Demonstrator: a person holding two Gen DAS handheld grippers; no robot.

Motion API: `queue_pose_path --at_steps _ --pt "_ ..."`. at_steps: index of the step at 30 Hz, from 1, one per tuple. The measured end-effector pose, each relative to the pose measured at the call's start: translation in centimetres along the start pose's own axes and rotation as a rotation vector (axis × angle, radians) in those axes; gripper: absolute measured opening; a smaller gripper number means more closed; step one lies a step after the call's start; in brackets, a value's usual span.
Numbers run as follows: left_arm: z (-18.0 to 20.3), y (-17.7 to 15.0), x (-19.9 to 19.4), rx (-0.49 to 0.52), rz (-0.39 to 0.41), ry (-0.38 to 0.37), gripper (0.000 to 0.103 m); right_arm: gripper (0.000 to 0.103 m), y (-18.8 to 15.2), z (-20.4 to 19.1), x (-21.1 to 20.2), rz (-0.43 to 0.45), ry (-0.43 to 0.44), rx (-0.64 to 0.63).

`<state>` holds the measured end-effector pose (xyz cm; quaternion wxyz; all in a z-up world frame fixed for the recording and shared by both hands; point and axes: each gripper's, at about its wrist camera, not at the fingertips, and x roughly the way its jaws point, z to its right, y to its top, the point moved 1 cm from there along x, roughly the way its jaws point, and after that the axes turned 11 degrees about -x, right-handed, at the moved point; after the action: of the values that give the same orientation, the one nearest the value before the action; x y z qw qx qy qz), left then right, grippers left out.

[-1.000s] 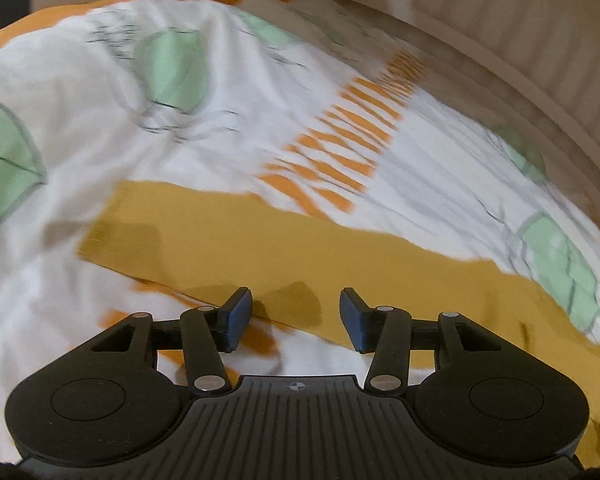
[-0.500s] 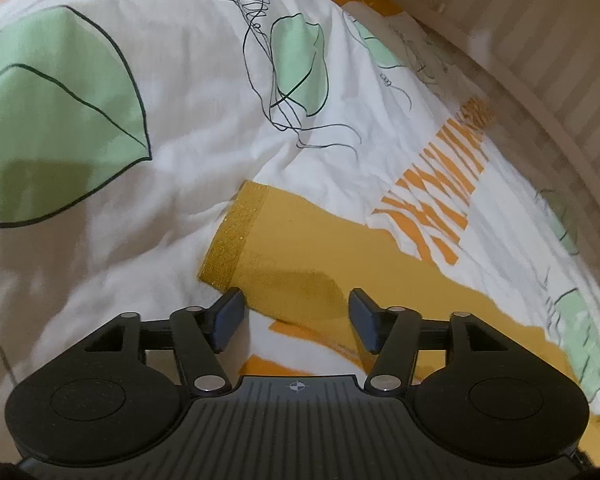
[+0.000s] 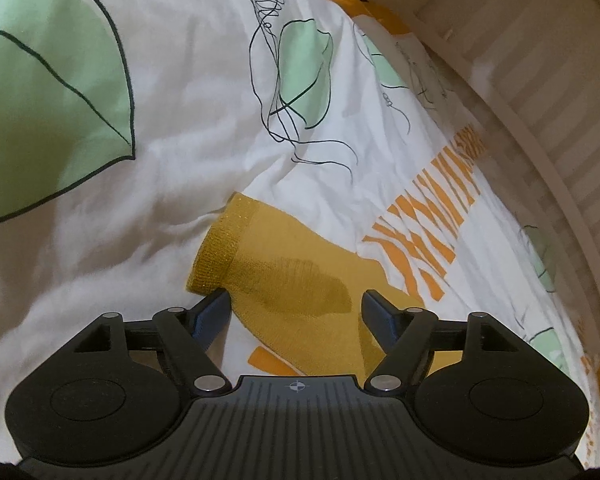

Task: Fold small clothes
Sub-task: 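Carry the sleeve across the body and release it with the left tool, then grasp the sweater side edge with the left tool and fold it inward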

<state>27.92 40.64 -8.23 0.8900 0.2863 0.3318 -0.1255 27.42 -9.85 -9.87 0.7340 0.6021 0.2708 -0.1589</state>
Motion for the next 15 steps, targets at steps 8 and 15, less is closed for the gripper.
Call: queue_pose_path --at_steps 8,15 --pt "0.8 0.9 0.0 -0.092 0.035 -0.034 0.005 0.089 0.0 -0.1 0.2 -0.001 -0.003 -0.003" --pt "8.9 0.1 -3.2 0.109 0.085 -0.141 0.005 0.089 0.1 -0.1 0.2 0.0 0.0 0.0"
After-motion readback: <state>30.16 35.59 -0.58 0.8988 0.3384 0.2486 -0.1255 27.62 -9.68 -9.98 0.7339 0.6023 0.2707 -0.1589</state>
